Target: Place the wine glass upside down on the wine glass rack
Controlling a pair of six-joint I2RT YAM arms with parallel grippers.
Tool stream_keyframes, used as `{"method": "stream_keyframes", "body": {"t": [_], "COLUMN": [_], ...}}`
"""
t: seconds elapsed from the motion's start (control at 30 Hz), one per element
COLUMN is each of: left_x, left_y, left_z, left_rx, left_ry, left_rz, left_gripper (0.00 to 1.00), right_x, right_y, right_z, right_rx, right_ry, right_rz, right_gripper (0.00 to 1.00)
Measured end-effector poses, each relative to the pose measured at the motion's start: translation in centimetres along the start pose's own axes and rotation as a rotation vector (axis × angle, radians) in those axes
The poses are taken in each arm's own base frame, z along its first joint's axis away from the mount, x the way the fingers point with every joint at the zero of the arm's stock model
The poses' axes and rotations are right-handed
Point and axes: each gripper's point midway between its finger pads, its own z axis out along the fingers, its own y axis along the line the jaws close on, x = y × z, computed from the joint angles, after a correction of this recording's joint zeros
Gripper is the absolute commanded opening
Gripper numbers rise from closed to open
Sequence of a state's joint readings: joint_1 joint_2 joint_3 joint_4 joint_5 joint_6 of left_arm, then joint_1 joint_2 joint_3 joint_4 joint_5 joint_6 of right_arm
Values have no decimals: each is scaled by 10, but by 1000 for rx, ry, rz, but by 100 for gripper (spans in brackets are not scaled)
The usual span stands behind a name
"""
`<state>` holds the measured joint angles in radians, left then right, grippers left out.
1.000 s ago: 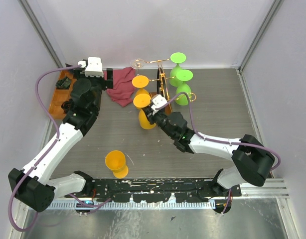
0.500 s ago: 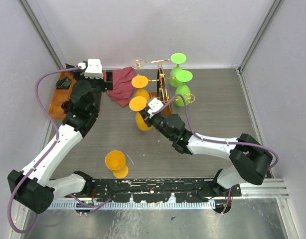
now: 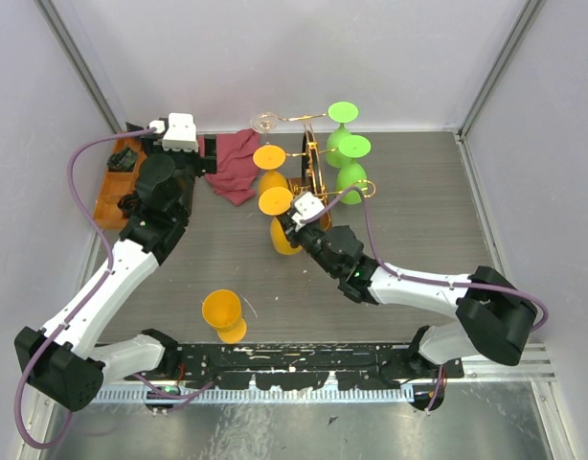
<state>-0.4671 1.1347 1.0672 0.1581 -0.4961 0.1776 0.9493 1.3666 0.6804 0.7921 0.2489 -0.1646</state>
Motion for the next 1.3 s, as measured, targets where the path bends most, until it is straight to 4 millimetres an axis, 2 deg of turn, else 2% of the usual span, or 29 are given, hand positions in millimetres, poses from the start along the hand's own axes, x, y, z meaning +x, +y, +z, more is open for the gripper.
{"method": "stream_keyframes", "body": {"t": [0.1,0.23,0.57,0.87,1.07,1.3], "left_x": [0,1,10,11,19,42], "left_y": [0,0,4,17,23,29], "left_z": [0,0,-4,-11,-6,1], "left_rx": [0,-1,-12,-55,-82,-104], "left_ry": [0,4,43,112,188,303], "left_rz": [-3,-5,15,45,27,2], "left_gripper": [93,94,95,98,99,99], "right_x": [3,16,10,3,-21,-71], "right_y": [-4,-8,-25,-50,-62,-69], "right_z": [-2,-7,-29,-70,-83,-82], "right_rx": [19,43,116,191,230,260], "right_ry": [19,68,107,228,301,298], "right_rz": [2,-3,8,-4,-2,40], "right_gripper": [46,54,55,55,55,55]}}
